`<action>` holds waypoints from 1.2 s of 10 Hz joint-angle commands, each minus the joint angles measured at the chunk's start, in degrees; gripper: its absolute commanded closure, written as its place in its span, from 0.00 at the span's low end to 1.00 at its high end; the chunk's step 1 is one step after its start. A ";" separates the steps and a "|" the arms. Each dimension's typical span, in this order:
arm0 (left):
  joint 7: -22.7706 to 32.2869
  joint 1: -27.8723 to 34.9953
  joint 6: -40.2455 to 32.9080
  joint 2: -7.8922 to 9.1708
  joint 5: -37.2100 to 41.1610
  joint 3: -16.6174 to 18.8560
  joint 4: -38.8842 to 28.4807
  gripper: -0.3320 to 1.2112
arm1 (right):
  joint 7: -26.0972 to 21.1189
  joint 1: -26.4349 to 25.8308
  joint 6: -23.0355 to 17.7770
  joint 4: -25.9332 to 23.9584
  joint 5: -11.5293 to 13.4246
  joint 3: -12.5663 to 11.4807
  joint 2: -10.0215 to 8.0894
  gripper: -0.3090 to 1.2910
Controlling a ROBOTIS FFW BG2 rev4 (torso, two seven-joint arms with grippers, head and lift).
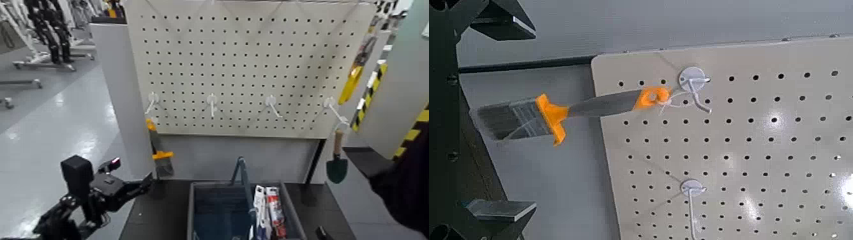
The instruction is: Put the yellow paint brush into the crate.
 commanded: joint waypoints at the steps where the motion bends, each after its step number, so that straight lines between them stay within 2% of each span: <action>1: -2.75 -3.37 1.97 2.31 0.93 0.56 2.38 0.28 | 0.00 -0.15 -0.27 0.16 -0.09 0.05 -0.01 0.27; 3: -6.26 -7.50 3.29 4.95 2.60 -1.20 6.42 0.28 | 0.00 -0.24 -0.27 0.24 -0.09 0.14 -0.10 0.27; 5: -9.43 -11.37 3.90 6.79 4.44 -3.22 10.99 0.28 | 0.00 -0.33 -0.27 0.24 -0.18 0.22 -0.10 0.27; 9: -14.26 -19.54 3.82 9.69 6.64 -8.49 19.08 0.28 | 0.00 -0.41 -0.18 0.24 -0.18 0.40 -0.10 0.27; 12: -16.02 -24.64 2.85 11.01 8.31 -12.54 23.56 0.28 | 0.00 -0.50 -0.09 0.33 -0.18 0.49 -0.10 0.27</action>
